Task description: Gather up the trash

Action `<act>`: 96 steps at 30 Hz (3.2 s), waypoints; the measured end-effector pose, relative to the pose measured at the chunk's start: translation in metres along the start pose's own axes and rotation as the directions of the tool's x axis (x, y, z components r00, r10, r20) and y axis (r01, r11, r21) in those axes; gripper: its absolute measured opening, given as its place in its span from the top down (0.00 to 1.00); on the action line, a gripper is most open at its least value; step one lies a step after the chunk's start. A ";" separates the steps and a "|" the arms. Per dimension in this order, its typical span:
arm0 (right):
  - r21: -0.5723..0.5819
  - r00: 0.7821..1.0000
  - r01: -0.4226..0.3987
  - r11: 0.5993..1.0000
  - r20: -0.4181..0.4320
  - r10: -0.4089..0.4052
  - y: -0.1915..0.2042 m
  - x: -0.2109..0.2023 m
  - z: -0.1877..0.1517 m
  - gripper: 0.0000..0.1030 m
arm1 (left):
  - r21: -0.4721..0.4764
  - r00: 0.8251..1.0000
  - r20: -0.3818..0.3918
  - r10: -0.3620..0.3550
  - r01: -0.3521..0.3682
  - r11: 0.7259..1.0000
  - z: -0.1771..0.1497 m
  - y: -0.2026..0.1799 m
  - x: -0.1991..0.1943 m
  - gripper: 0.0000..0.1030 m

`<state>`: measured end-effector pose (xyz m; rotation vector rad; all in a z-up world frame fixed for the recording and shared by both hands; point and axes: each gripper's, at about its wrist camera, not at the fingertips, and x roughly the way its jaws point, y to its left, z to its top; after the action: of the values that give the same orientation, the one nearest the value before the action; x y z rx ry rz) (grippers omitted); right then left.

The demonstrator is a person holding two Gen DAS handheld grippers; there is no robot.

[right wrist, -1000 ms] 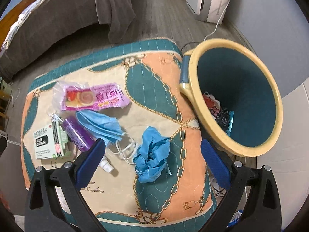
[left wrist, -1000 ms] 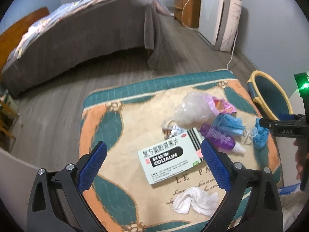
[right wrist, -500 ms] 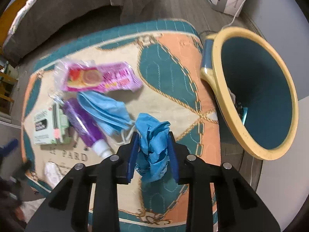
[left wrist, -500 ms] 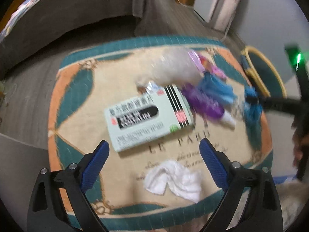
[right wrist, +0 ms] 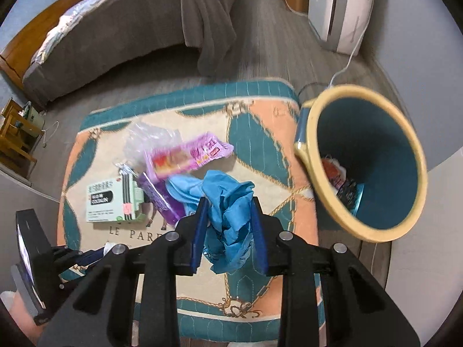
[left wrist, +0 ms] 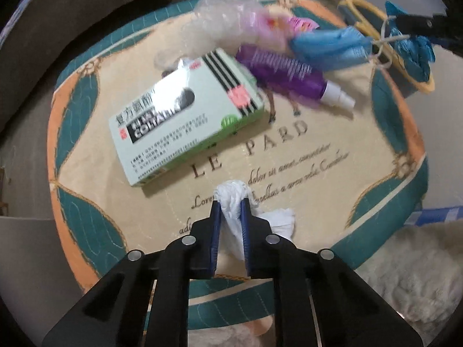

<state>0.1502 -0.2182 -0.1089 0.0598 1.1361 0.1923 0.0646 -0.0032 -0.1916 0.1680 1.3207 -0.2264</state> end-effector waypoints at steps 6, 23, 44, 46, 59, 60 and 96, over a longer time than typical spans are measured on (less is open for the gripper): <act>0.029 0.997 -0.042 0.999 0.066 0.040 -0.010 -0.027 0.009 0.72 | -0.008 0.992 0.126 -0.015 0.016 1.000 0.011 -0.002 -0.038 0.87; -0.050 0.979 -0.151 0.987 -0.148 0.143 0.016 0.029 -0.007 0.40 | -0.059 0.977 0.195 -0.080 0.093 0.994 0.035 0.012 -0.055 0.87; -0.106 0.987 -0.035 0.994 -0.158 0.018 0.011 0.045 -0.003 0.97 | -0.052 0.971 0.229 -0.070 0.084 0.995 0.043 0.017 -0.060 0.87; -0.113 0.992 -0.031 0.993 -0.125 0.017 0.011 0.032 0.002 0.97 | -0.051 0.968 0.239 -0.073 0.088 0.995 0.044 0.017 -0.063 0.87; -0.041 0.994 -0.015 0.999 0.107 0.019 -0.032 -0.064 0.033 0.97 | -0.023 0.953 0.296 -0.059 0.069 0.997 0.059 0.007 -0.078 0.87; -0.029 0.993 -0.013 1.000 0.114 0.016 -0.038 -0.066 0.033 0.97 | -0.017 0.950 0.307 -0.055 0.063 0.998 0.061 0.006 -0.080 0.87; 0.288 0.986 0.009 0.957 0.157 -0.056 -0.217 -0.054 0.039 0.97 | 0.206 0.926 0.341 -0.162 0.094 0.974 0.150 -0.148 -0.071 0.87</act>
<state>0.1897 -0.4392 -0.0755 0.3097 0.9925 -0.0091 0.1506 -0.1788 -0.0854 0.1884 0.9478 -0.4716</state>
